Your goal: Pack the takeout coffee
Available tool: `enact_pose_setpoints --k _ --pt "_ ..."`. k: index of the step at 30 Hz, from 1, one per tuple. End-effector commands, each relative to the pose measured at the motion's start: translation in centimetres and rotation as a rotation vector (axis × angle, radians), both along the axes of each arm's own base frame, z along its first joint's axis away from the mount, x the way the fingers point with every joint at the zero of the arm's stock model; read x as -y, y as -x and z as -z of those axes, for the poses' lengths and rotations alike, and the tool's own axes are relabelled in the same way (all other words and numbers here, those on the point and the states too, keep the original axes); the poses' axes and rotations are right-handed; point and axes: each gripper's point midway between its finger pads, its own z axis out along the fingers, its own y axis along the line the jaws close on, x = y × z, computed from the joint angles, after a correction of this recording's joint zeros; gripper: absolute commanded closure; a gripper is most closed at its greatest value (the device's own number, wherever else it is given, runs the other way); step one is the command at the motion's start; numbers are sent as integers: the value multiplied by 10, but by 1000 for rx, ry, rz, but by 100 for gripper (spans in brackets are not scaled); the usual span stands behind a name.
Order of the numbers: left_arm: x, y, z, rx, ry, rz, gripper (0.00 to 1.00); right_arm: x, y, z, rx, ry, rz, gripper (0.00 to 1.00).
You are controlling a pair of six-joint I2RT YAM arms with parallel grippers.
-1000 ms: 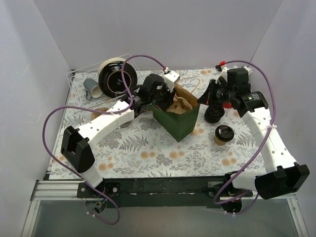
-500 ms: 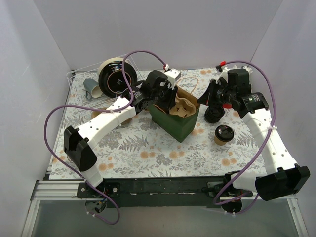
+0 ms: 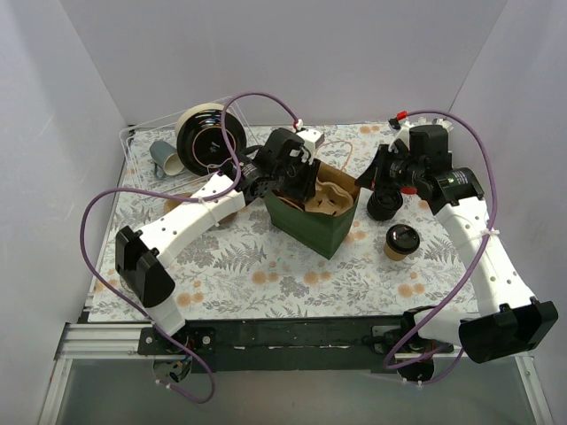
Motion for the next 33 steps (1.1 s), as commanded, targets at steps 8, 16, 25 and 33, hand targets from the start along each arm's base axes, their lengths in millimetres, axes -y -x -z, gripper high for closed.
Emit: enact_pose_setpoints --k 8,16,25,33 --pt "-7 -6 -40 80 -13 -64 35 2 4 -19 59 -13 5 99" --pt "-13 -22 -119 242 84 -132 26 2 8 -17 65 -13 -9 99" --pt "-63 -45 -140 377 -16 -372 23 0 9 -15 79 -5 -38 99" --pt "-71 -47 -141 364 -9 -450 19 -7 22 -10 91 -24 -122 99"
